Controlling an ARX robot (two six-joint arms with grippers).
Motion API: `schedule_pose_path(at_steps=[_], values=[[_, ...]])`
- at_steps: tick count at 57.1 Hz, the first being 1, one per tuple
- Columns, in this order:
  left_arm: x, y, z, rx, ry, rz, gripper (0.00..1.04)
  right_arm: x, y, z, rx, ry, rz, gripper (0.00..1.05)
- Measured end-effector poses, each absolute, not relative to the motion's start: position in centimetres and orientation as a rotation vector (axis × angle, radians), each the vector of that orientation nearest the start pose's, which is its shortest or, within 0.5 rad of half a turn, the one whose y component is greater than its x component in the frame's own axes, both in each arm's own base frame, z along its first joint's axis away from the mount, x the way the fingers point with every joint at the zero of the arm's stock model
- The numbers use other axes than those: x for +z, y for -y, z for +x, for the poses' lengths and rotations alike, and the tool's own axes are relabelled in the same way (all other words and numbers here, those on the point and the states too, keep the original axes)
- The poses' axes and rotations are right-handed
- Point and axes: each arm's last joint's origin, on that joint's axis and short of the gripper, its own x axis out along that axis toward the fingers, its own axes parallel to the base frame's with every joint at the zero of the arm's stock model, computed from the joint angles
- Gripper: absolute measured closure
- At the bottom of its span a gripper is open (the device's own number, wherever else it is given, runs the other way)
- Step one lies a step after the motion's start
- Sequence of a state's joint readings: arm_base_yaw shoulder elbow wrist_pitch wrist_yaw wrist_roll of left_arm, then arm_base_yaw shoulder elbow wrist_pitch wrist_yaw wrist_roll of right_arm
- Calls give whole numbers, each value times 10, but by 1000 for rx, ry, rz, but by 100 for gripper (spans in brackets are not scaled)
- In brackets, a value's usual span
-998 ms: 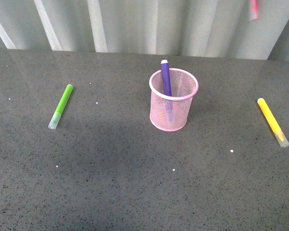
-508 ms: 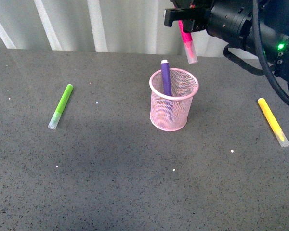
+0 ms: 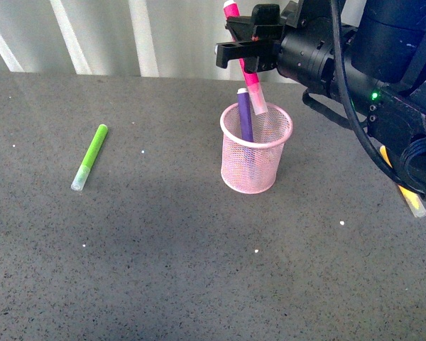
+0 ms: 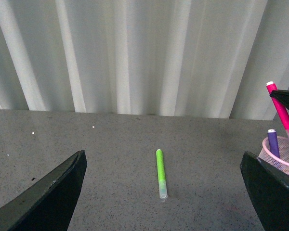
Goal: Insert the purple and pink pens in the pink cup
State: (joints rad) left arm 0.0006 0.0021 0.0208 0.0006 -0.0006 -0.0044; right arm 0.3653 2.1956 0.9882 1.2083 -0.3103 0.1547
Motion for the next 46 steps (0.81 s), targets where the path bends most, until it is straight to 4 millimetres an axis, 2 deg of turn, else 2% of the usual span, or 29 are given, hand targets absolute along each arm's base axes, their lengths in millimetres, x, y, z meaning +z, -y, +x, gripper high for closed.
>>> schedule_pose_path(at_steps=[7,16,26,30,32,40,43,46], values=[[170,0,97,1,19,-4,7,107,-153,381,675,-62,148,93],[170,0,97,1,19,-4,7,107,-151,381,674,-66,148,64],[171,0,96,1,20,-4,7,105,-147,378,664,-76,148,22],[170,0,97,1,19,-4,7,110,-142,377,647,-68,147,9],[171,0,96,1,20,-4,7,113,-140,377,630,-61,147,5],[170,0,97,1,19,-4,7,138,-120,376,470,-31,120,7],[170,0,97,1,19,-4,7,151,-107,373,380,-18,99,7],[171,0,96,1,20,-4,7,172,-85,364,262,7,63,7]])
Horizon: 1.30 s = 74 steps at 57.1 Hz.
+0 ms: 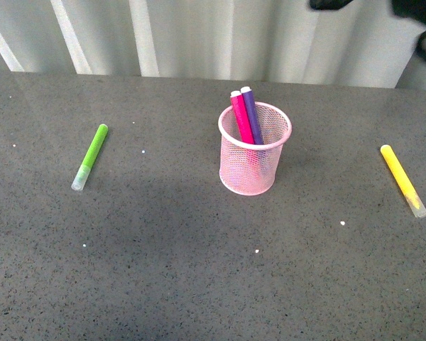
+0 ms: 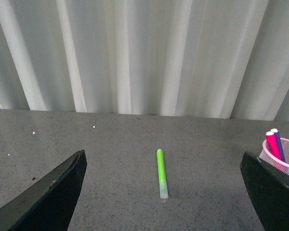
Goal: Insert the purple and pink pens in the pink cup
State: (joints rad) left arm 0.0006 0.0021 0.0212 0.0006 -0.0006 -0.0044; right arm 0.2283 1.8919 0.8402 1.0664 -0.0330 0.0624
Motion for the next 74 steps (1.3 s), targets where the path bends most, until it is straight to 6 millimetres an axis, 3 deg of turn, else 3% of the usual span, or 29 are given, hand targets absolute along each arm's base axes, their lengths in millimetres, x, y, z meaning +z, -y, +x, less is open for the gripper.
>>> schedule_pose_path(at_steps=[8,18,20,25,33,38,49,61,68,74], values=[[170,0,97,1,19,-4,7,218,-42,320,118,56,5,7],[170,0,97,1,19,-4,7,257,-10,246,48,77,-44,7],[171,0,96,1,20,-4,7,265,-4,221,32,93,-48,7],[170,0,97,1,19,-4,7,272,5,183,-24,137,-81,7],[170,0,97,1,19,-4,7,262,14,147,-77,143,-98,7],[170,0,97,1,19,-4,7,251,17,137,-68,110,-84,8],[171,0,96,1,20,-5,7,217,14,126,-6,-12,-17,42],[171,0,96,1,20,-5,7,203,3,120,-20,-1,-10,75],[170,0,97,1,19,-4,7,194,0,117,-1,-1,-10,100],[171,0,96,1,20,-4,7,189,0,115,-3,-3,-9,101]])
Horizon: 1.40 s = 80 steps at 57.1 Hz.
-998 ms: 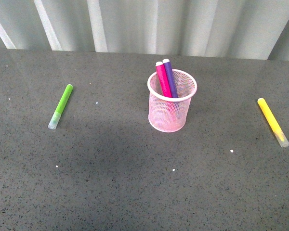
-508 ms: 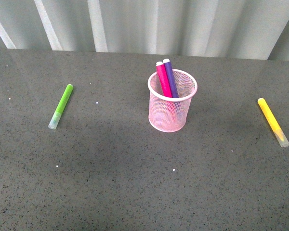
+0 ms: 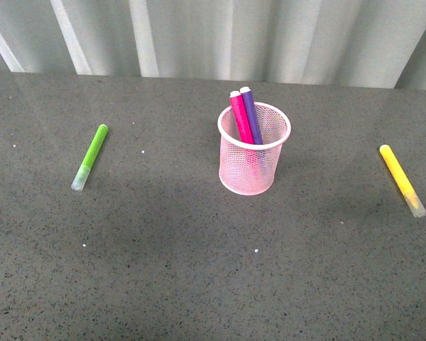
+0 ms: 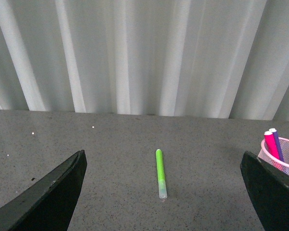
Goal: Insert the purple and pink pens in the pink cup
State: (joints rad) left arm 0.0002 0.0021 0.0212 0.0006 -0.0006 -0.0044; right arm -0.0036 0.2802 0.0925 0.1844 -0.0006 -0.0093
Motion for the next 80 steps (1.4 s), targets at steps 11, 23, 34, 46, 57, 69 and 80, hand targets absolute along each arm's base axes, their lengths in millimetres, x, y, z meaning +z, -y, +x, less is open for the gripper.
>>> schedule_pose_path(at_steps=[11,23,34,46,57,69,80], values=[[171,0,96,1,20,-4,7,183,0,111,-3,1,-9,101],[170,0,97,1,19,-4,7,177,0,105,-3,-9,-6,101],[171,0,96,0,20,-4,7,170,0,97,-3,15,-3,101],[171,0,96,0,20,-4,7,170,0,97,-3,16,-3,101],[171,0,96,1,20,-4,7,170,0,97,-3,17,-3,101],[171,0,96,1,20,-4,7,170,0,97,-3,16,-3,98],[171,0,96,1,20,-4,7,170,0,97,-3,16,-3,62]])
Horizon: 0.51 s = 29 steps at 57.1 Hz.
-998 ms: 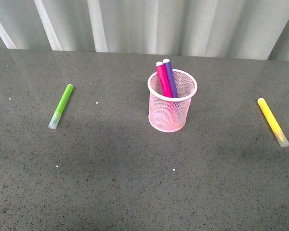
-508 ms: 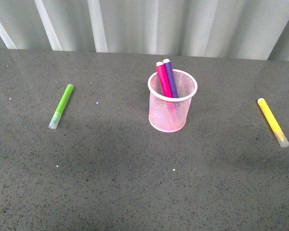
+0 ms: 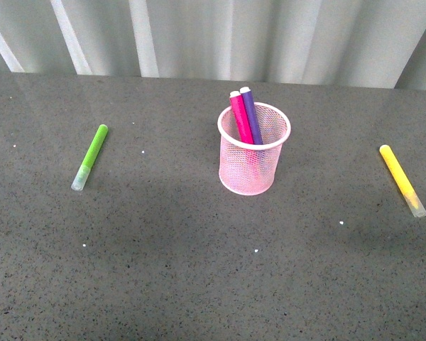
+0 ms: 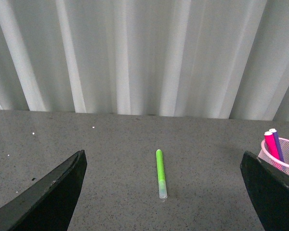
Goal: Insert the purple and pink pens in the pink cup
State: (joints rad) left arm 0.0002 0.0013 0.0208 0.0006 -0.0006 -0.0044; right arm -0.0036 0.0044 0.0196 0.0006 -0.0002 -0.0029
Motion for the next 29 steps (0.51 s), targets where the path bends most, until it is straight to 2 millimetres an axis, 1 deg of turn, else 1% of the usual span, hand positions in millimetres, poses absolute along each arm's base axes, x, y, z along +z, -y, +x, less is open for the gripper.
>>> schedule_pose_path(at_steps=[2,4,16,17,21,29], values=[[171,0,96,1,20,-4,7,170,0,97,-3,16,-3,54],[171,0,96,1,20,-4,7,170,0,97,-3,16,-3,50],[171,0,96,1,20,-4,7,170,0,97,-3,16,-3,6],[171,0,96,1,20,-4,7,170,0,97,-3,16,-2,5],[171,0,96,1,20,-4,7,170,0,97,-3,16,-3,8],[171,0,96,1,20,-4,7,170,0,97,-3,16,-2,7]])
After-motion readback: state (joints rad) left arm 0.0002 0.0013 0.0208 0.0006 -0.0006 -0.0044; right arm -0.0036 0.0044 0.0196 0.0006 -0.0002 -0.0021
